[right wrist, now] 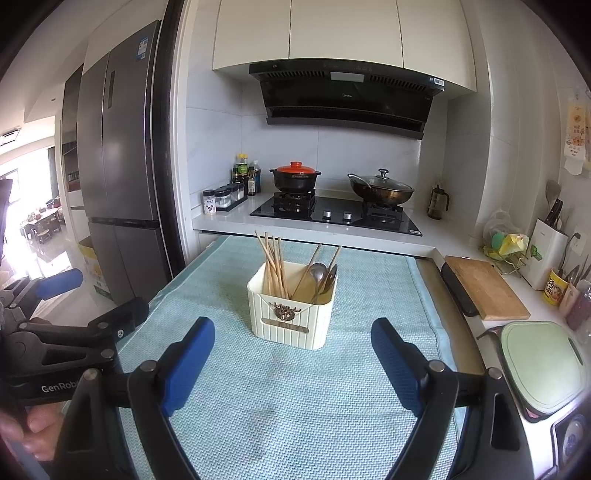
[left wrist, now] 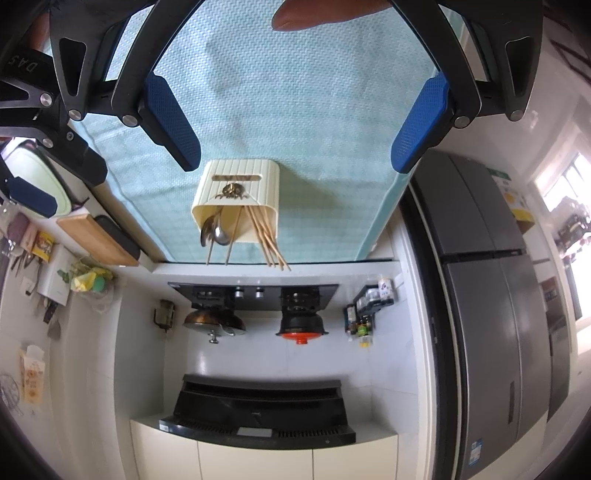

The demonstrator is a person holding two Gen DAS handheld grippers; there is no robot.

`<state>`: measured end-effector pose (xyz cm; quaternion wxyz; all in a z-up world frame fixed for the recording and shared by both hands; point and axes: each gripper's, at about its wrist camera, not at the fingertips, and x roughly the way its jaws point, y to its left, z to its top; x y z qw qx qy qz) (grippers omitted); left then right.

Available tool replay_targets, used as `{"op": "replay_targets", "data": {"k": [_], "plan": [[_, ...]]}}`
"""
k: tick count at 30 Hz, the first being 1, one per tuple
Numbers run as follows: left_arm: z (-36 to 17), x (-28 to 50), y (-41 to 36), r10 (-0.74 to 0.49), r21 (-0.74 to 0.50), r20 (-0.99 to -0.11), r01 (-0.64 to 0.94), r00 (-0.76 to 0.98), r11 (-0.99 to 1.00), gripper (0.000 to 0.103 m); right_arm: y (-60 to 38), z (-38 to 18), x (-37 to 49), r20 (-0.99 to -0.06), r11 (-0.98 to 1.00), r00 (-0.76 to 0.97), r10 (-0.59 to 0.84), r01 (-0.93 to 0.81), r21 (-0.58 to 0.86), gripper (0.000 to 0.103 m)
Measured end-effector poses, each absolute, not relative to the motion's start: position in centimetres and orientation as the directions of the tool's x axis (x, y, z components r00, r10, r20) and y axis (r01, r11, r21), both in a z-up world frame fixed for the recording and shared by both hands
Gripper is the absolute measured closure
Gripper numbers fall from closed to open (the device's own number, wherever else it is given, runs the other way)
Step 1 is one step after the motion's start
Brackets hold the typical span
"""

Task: Organize utensils

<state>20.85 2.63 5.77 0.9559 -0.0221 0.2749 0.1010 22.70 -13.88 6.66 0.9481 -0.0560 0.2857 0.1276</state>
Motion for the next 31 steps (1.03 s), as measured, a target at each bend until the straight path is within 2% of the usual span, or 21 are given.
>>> {"op": "replay_targets", "data": {"k": [31], "plan": [[5.81,20.81,2.24,0.188,0.024,-0.523,-0.207,0.831,0.978,0.001,-14.12,6.58,22.08,-0.565,0.962,0.798,0.209,-0.272,-0.028,0.015]]}}
